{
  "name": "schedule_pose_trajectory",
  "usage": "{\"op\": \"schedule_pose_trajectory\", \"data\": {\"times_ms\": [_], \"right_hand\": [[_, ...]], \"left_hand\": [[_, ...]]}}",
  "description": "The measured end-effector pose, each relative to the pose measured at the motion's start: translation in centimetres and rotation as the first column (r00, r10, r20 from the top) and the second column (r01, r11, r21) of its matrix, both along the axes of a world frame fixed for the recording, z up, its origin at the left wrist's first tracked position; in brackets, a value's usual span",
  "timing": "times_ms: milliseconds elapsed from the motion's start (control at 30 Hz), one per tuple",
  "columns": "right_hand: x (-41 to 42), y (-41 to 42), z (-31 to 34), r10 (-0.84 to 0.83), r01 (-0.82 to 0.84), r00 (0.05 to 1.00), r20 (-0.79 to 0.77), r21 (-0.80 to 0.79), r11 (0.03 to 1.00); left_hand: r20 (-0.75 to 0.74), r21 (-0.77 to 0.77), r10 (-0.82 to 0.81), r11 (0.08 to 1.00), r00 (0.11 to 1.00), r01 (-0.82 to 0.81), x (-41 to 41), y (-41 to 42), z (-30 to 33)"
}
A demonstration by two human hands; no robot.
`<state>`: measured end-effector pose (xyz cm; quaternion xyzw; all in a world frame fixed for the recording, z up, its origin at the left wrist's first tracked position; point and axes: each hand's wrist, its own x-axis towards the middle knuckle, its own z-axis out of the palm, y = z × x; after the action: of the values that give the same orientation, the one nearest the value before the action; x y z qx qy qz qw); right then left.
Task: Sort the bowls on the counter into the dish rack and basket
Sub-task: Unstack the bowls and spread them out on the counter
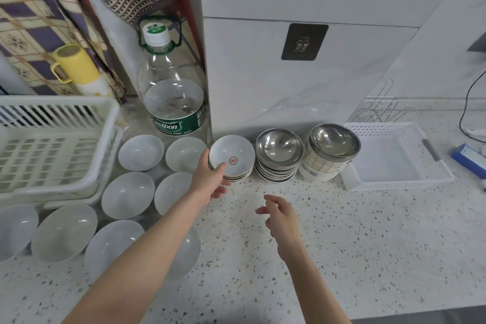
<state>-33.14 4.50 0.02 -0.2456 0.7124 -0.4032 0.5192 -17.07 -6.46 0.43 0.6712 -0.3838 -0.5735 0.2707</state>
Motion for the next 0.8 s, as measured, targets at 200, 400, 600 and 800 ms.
{"op": "schedule_pose_trajectory", "data": {"times_ms": [200,400,600,800], "right_hand": [[-0.7,0.0,-1.3,0.048,-0.048,0.999,0.017,0.017,0.999],[-0.7,-0.5,-1.8,0.065,-0.065,0.997,0.037,0.018,0.998],[-0.2,-2.1,-1.8,0.079,-0.078,0.995,0.062,-0.016,0.997],[0.3,-3.4,-1.5,0.115,-0.118,0.992,-0.059,-0.047,0.992]], "left_hand": [[-0.019,-0.060,0.080,0.995,0.997,-0.081,-0.4,-0.6,-1.1],[-0.019,-0.054,0.055,0.997,0.998,-0.056,-0.4,-0.7,-0.3],[0.008,-0.036,0.030,0.999,1.000,-0.029,-0.3,-1.0,0.9],[-0.095,-0.018,0.072,0.997,0.993,-0.074,0.1,-1.0,1.5]]}}
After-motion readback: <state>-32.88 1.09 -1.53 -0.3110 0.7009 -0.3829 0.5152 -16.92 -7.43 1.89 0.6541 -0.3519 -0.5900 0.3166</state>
